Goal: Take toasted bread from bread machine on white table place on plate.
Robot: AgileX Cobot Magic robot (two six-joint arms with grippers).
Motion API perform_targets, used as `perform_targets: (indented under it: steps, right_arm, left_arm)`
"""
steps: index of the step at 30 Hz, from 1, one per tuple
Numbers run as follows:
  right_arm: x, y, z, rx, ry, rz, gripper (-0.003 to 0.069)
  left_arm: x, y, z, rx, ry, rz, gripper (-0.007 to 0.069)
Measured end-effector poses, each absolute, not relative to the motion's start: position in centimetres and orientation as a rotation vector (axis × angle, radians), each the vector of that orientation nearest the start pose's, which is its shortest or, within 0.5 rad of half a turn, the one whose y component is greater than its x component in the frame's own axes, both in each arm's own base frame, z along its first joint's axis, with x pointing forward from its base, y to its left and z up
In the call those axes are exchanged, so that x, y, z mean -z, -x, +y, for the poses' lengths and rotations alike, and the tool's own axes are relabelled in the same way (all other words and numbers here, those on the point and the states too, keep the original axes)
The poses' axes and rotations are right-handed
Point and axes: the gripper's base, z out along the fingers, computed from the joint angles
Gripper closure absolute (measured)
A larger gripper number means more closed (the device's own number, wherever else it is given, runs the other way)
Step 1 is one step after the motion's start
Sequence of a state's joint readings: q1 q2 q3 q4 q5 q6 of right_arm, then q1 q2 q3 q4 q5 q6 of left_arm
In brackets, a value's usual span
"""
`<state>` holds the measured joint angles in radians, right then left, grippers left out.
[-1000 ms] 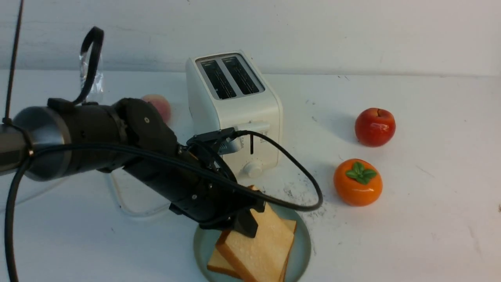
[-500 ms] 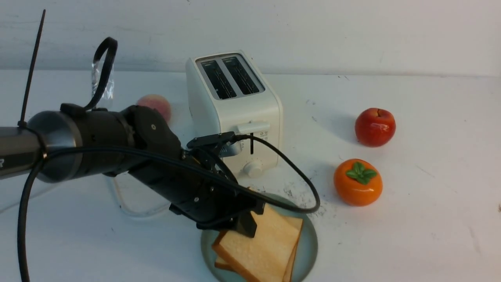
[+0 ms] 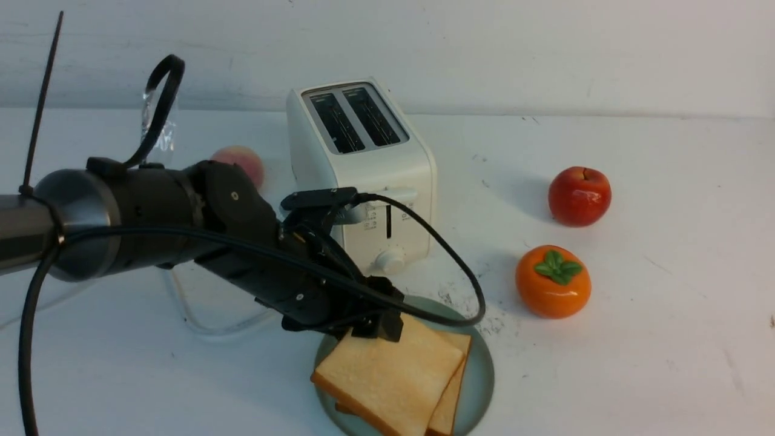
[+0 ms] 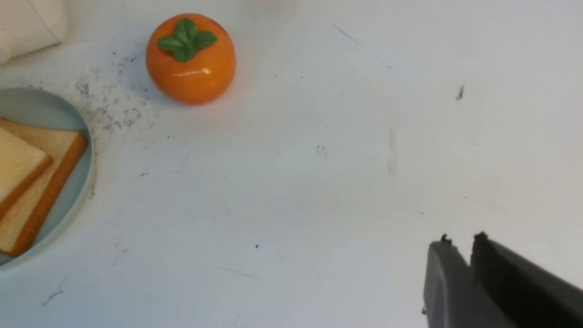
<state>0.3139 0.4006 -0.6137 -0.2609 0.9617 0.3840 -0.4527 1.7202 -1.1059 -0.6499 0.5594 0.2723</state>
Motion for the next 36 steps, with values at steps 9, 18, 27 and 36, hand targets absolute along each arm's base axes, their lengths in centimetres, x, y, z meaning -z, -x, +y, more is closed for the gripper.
perform_targets:
  steps: [9, 18, 27, 36]
  right_arm:
    - [-32.6, -4.7, -0.2, -0.103, -0.066, 2.289, 0.0573]
    - [-31.9, -3.2, 0.4, -0.200, 0.010, 2.411, 0.0580]
    - [-30.2, -3.5, 1.9, -0.441, 0.116, 2.025, 0.0678]
    - [-27.8, -5.8, 2.1, -0.391, 0.118, 1.843, 0.0676]
  left_arm:
    - [-25.7, -29.6, -17.3, 0.648, -0.399, 2.479, 0.0099]
    - [-30.8, -26.8, -16.3, 0.711, -0.426, 2.364, 0.0286]
    - [-35.0, -23.7, -15.0, 0.741, -0.467, 2.234, 0.0638]
    - [-34.6, -23.1, -15.0, 0.763, -0.523, 2.307, 0.0638]
